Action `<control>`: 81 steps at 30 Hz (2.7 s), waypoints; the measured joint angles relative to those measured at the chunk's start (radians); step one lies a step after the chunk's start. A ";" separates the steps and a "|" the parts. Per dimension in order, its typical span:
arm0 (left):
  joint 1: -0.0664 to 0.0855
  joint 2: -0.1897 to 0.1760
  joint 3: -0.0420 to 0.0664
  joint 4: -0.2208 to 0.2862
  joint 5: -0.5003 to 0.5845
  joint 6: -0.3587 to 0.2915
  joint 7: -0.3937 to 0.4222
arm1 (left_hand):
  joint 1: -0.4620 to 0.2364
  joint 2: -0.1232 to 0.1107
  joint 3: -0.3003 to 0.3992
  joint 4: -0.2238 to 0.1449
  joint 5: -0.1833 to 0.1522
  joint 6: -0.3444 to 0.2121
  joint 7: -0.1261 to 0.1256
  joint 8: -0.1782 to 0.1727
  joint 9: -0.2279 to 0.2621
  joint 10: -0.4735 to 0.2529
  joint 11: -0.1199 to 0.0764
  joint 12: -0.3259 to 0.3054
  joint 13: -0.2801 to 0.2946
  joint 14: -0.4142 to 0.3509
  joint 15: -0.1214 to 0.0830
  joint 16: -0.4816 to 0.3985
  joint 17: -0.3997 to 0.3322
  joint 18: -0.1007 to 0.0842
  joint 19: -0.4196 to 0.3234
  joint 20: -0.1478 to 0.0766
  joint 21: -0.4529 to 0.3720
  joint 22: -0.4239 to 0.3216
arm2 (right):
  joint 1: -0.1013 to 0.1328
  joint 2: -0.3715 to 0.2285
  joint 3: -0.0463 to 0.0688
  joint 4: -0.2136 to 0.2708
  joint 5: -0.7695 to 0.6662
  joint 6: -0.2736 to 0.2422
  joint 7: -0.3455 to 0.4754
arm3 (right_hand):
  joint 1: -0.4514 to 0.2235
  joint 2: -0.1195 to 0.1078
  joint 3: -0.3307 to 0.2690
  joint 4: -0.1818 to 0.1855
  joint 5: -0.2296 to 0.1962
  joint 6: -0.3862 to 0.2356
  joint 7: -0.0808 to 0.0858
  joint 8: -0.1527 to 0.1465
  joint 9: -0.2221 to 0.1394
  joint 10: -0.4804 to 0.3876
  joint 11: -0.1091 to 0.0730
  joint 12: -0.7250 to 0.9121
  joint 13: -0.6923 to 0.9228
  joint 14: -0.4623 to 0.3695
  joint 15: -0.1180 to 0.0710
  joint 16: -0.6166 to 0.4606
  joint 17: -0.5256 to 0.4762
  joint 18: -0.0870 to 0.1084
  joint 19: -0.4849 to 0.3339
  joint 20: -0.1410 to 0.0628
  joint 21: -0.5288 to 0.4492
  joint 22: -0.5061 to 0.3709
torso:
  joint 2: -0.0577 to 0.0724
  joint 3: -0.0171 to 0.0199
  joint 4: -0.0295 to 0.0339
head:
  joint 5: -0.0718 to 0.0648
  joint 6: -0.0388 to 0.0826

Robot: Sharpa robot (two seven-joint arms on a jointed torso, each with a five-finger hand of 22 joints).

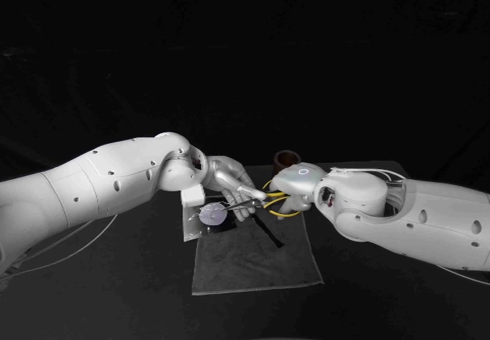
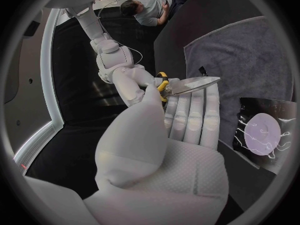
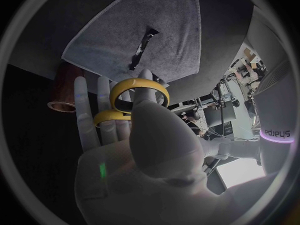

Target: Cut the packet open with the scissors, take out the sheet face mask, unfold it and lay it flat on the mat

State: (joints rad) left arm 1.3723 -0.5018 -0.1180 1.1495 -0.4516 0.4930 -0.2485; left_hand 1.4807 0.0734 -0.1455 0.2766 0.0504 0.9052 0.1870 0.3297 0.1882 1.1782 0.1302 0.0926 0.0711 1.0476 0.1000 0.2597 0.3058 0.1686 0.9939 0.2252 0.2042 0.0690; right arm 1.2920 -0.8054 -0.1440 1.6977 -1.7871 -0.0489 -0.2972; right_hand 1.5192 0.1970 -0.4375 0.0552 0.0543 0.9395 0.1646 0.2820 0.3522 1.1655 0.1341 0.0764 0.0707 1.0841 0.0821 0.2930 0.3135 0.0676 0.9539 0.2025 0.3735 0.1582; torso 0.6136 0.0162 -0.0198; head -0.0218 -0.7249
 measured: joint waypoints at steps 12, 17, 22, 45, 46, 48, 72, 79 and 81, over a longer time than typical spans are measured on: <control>0.000 0.006 -0.004 -0.002 0.031 0.025 -0.003 | 0.122 0.028 0.060 0.006 0.000 0.012 -0.008 -0.011 -0.007 0.014 -0.007 -0.017 -0.003 0.017 -0.009 -0.009 0.014 -0.001 0.018 -0.004 -0.004 0.000 | -0.001 -0.001 0.000 0.009 -0.009 -0.039 0.001 | 0.004 -0.004 0.000 0.000 0.000 0.000 0.000 0.000 0.000 0.002 -0.002 0.000 0.000 0.000 0.000 -0.004 0.000 0.000 0.000 0.000 0.000 0.000 | 0.000 0.0003 -0.0005 | 0.001 -0.003; 0.000 0.006 -0.004 -0.003 0.036 0.027 -0.003 | 0.155 0.036 0.099 0.012 0.000 0.029 -0.018 -0.013 -0.007 0.035 -0.013 -0.019 -0.003 0.031 -0.016 -0.009 0.023 -0.003 0.032 -0.011 -0.004 0.000 | -0.001 -0.001 0.000 0.010 -0.012 -0.043 0.001 | 0.005 -0.005 0.000 0.000 0.000 0.000 0.000 0.000 0.000 0.002 -0.002 -0.002 0.000 0.000 0.000 -0.004 -0.001 0.000 0.000 0.000 0.000 0.000 | 0.000 0.0003 -0.0004 | 0.001 -0.003; 0.000 0.006 -0.005 -0.004 0.039 0.026 -0.001 | 0.175 0.056 0.170 0.014 -0.004 0.037 -0.023 -0.014 -0.005 0.052 -0.020 -0.023 -0.005 0.047 -0.022 -0.009 0.036 0.010 0.043 -0.022 -0.004 0.000 | -0.001 -0.001 0.000 0.007 -0.013 -0.042 0.001 | 0.007 -0.007 0.000 0.000 0.000 0.000 0.000 -0.002 0.000 0.002 -0.002 -0.002 0.000 0.000 0.000 -0.004 0.000 0.000 0.001 0.002 0.000 0.000 | 0.000 0.0003 -0.0005 | 0.000 -0.003; 0.000 0.006 -0.007 -0.002 0.036 0.010 -0.005 | -0.086 -0.168 0.744 -0.031 -0.004 0.063 -0.034 0.067 0.121 0.156 -0.037 -0.025 -0.003 0.129 -0.046 -0.023 0.154 0.009 0.098 -0.055 0.048 0.026 | 0.000 -0.001 0.000 0.007 0.003 -0.088 0.011 | 0.038 -0.184 0.301 0.183 0.000 -0.043 0.011 -0.118 -0.012 -0.089 0.008 -0.009 -0.006 -0.103 0.051 -0.143 -0.076 0.014 -0.056 0.045 -0.118 -0.059 | 0.000 -0.0004 0.0001 | 0.002 -0.005; 0.000 0.006 -0.008 -0.002 0.035 0.006 -0.008 | -0.101 -0.171 0.764 -0.049 -0.004 0.064 -0.033 0.069 0.125 0.156 -0.038 -0.026 -0.003 0.130 -0.048 -0.024 0.158 0.009 0.098 -0.055 0.053 0.028 | 0.000 -0.001 0.000 0.007 0.009 -0.092 0.014 | 0.029 -0.216 0.349 0.204 0.000 -0.043 0.011 -0.127 -0.017 -0.103 0.009 -0.009 -0.006 -0.110 0.052 -0.151 -0.087 0.018 -0.062 0.050 -0.132 -0.066 | 0.000 -0.0004 0.0001 | 0.002 -0.005; 0.000 0.007 -0.009 -0.002 0.035 0.001 -0.014 | -0.122 -0.170 0.764 -0.049 -0.004 0.065 -0.034 0.069 0.131 0.157 -0.039 -0.027 -0.003 0.132 -0.050 -0.024 0.164 0.009 0.098 -0.055 0.059 0.031 | 0.000 -0.002 0.000 0.007 0.019 -0.096 0.018 | 0.009 -0.268 0.430 0.227 0.000 -0.047 0.007 -0.139 -0.026 -0.126 0.012 -0.009 -0.006 -0.118 0.061 -0.165 -0.107 0.021 -0.071 0.055 -0.154 -0.078 | 0.000 -0.0004 0.0001 | 0.002 -0.006; -0.001 0.017 -0.026 -0.014 0.054 -0.046 -0.100 | -0.216 -0.163 0.843 -0.145 -0.005 0.076 -0.044 0.074 0.160 0.182 -0.050 -0.018 -0.001 0.152 -0.055 -0.032 0.186 0.008 0.091 -0.063 0.089 0.046 | 0.008 0.010 0.002 -0.010 0.184 0.003 0.038 | -0.032 -0.363 0.596 0.234 0.004 -0.235 -0.053 -0.216 -0.096 -0.420 -0.064 -0.017 -0.013 -0.323 0.040 -0.229 -0.223 0.008 -0.738 0.093 -0.337 -0.126 | -0.001 0.0000 -0.0004 | 0.008 -0.015; -0.002 0.019 -0.028 -0.019 0.067 -0.048 -0.120 | -0.229 -0.161 0.840 -0.148 -0.005 0.079 -0.041 0.079 0.161 0.191 -0.052 -0.018 -0.001 0.157 -0.057 -0.032 0.189 0.008 0.091 -0.063 0.093 0.048 | 0.011 0.019 0.003 -0.015 0.199 0.056 0.024 | -0.024 -0.393 0.556 0.239 0.010 -0.366 -0.070 -0.226 -0.128 -0.538 -0.084 -0.019 -0.018 -0.529 0.032 -0.243 -0.256 0.008 -0.762 0.096 -0.337 -0.127 | -0.001 -0.0004 0.0000 | 0.011 -0.017; -0.002 0.020 -0.029 -0.020 0.070 -0.048 -0.126 | -0.229 -0.161 0.840 -0.148 -0.005 0.080 -0.041 0.080 0.161 0.191 -0.052 -0.018 -0.001 0.158 -0.057 -0.032 0.189 0.008 0.091 -0.063 0.093 0.048 | 0.011 0.020 0.003 -0.015 0.201 0.062 0.022 | -0.024 -0.393 0.556 0.239 0.015 -0.366 -0.069 -0.226 -0.128 -0.538 -0.084 -0.019 -0.018 -0.531 0.031 -0.243 -0.257 0.008 -0.762 0.096 -0.337 -0.126 | -0.001 -0.0004 -0.0001 | 0.012 -0.017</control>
State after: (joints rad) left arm 1.3701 -0.4820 -0.1466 1.1295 -0.3816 0.4451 -0.3743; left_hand 1.2519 -0.0874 0.6943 0.1290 0.0455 0.9847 0.1463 0.4092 0.3492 1.3694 0.0786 0.0748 0.0700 1.2051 0.0426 0.2282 0.4949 0.1765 1.0845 0.1624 0.2972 0.1173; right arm 1.3032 -0.7858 -0.1410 1.6830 -1.5858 0.0128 -0.2752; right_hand 1.4951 -0.1957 0.1185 0.2938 0.0692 0.5735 0.0952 0.0556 0.2245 0.6270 0.0502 0.0570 0.0529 0.5531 0.1128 0.0504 0.0569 0.0755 0.1922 0.2988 0.0367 0.0323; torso 0.6130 0.0158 -0.0198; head -0.0103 -0.7423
